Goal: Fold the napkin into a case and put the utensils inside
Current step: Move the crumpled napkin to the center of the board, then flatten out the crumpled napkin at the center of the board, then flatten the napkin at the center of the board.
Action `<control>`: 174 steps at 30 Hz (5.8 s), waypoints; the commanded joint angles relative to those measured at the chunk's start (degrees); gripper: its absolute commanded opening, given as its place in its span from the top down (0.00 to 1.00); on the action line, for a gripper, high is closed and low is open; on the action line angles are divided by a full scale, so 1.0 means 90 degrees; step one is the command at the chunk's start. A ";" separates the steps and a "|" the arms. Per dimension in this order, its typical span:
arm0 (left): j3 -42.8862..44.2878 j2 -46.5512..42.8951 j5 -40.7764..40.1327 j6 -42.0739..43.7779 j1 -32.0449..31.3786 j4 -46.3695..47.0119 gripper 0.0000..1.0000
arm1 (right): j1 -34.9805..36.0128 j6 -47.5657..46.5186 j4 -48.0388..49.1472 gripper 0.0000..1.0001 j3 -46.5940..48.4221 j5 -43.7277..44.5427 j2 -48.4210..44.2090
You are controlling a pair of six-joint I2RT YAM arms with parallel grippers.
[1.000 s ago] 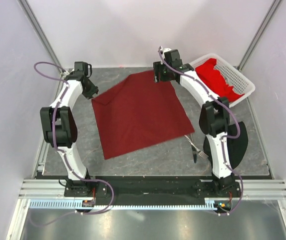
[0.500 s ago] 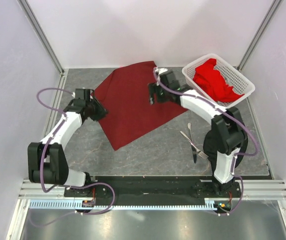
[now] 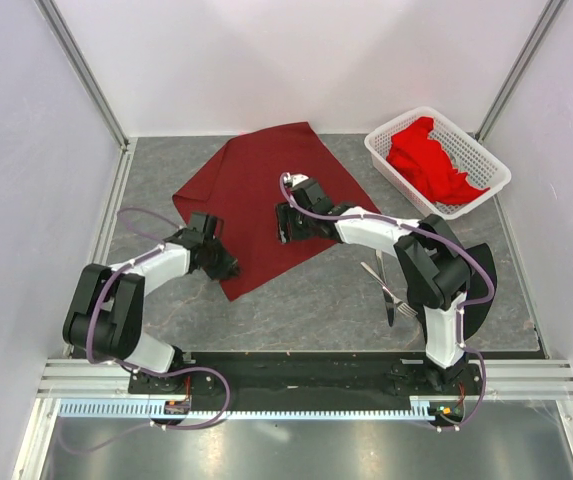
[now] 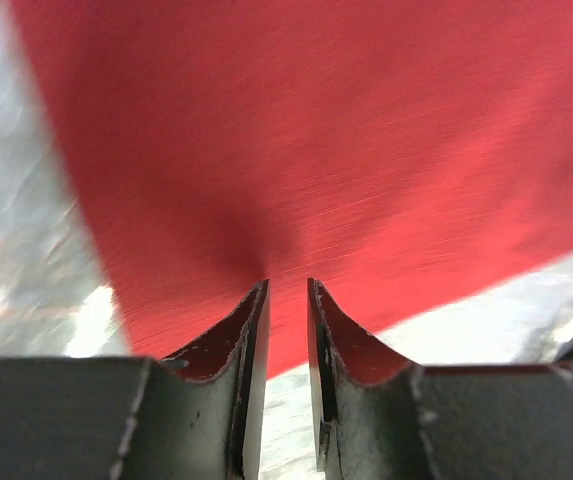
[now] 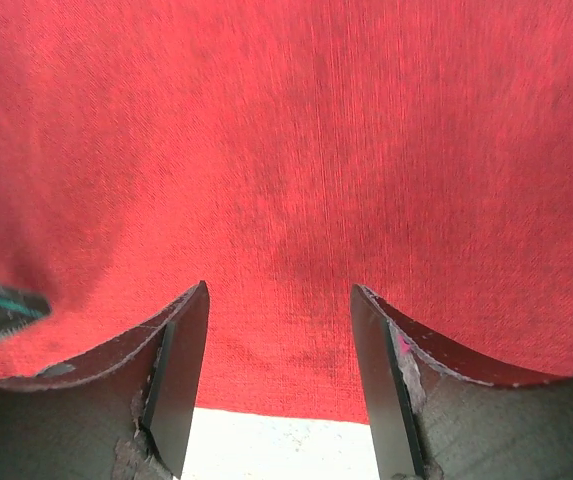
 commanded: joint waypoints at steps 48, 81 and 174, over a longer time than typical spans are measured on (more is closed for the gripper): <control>0.4298 0.2817 -0.3952 0.2790 0.0036 -0.2380 0.59 | 0.1145 0.0902 0.1575 0.52 -0.2177 -0.1226 -0.1129; 0.4543 0.3345 -0.2848 0.2820 0.0417 -0.2233 0.65 | 0.1321 0.0961 0.1712 0.52 -0.2089 -0.1265 -0.0669; 0.3705 0.1099 -0.0918 0.2557 0.1317 -0.2469 0.67 | 0.0648 0.0336 0.0296 0.39 -0.1738 -0.0366 -0.1441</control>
